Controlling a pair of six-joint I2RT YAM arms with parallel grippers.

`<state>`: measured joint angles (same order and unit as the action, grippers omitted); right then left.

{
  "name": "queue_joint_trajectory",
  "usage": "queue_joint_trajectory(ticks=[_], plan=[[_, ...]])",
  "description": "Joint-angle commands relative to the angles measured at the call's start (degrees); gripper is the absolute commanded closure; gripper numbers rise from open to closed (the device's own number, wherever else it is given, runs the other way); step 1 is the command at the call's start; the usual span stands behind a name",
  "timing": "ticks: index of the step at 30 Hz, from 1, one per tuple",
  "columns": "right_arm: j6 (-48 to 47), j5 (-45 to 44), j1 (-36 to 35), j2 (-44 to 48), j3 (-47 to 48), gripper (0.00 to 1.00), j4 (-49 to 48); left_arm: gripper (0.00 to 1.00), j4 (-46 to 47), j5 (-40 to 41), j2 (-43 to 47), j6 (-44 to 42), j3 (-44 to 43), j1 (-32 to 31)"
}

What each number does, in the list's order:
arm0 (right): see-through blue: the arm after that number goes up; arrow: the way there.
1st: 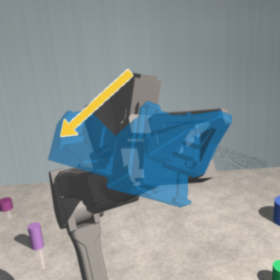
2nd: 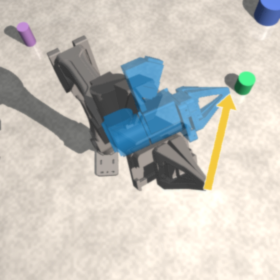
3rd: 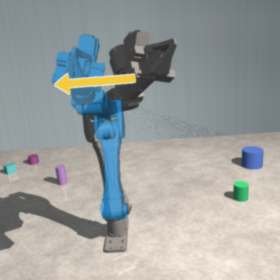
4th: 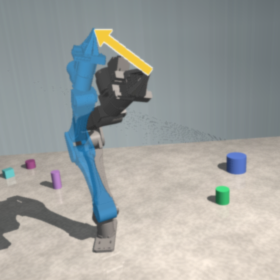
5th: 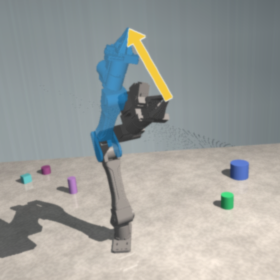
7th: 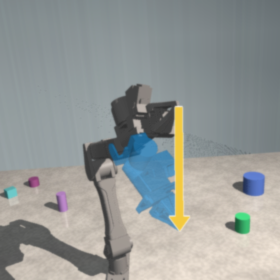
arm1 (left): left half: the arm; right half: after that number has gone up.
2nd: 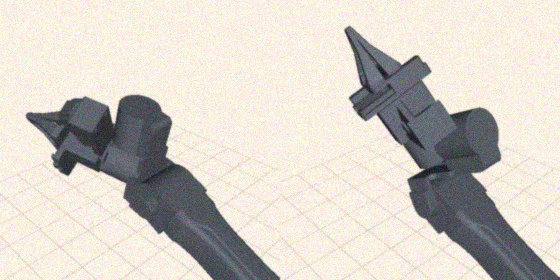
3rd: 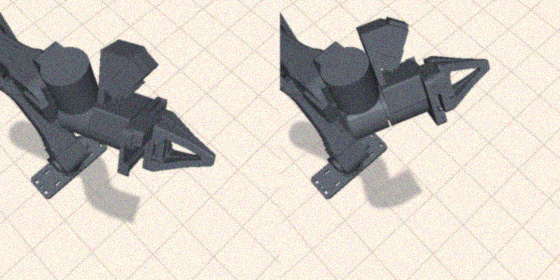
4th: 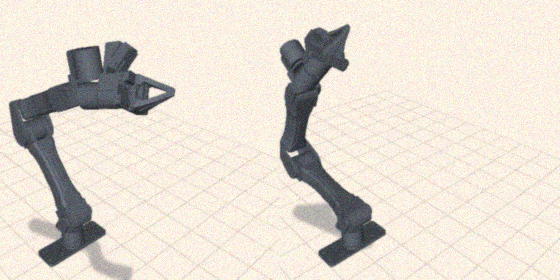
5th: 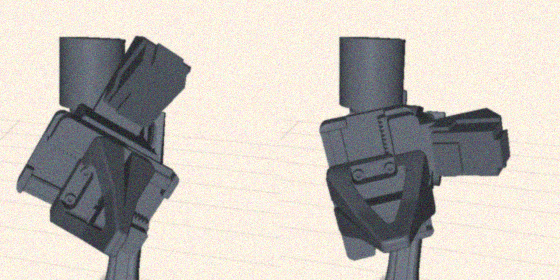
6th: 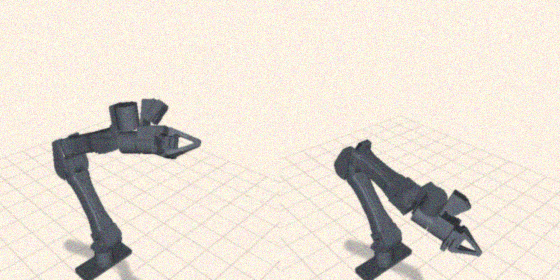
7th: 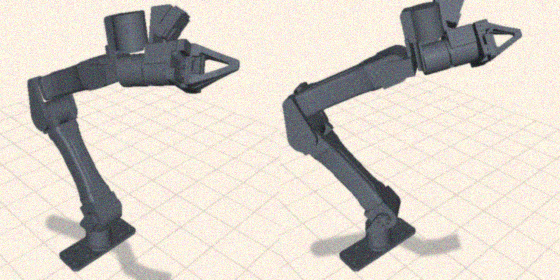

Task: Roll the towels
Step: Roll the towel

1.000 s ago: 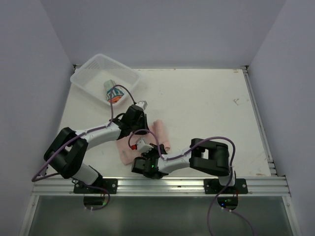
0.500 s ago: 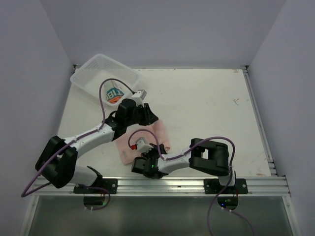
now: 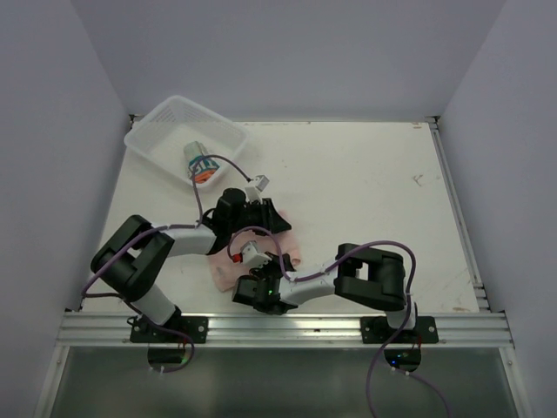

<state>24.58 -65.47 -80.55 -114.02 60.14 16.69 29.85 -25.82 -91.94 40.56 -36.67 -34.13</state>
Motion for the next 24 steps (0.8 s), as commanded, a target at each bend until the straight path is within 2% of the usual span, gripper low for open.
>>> queue_joint_trajectory(ticks=[1, 18, 24], plan=[[4.2, 11.3, 1.2, -3.5, -1.6, 1.0, -2.4, 0.65, 8.2, -1.6, -1.9, 0.8, 1.2, 0.3], [5.2, 12.6, 1.7, -1.1, -2.8, 1.0, -3.5, 0.66, -0.3, 13.6, -3.4, -5.1, 5.5, 0.1], [6.3, 12.5, 1.9, 6.0, -5.0, 0.83, -3.4, 0.66, 1.7, 14.0, -6.0, -4.7, 5.8, 0.1]])
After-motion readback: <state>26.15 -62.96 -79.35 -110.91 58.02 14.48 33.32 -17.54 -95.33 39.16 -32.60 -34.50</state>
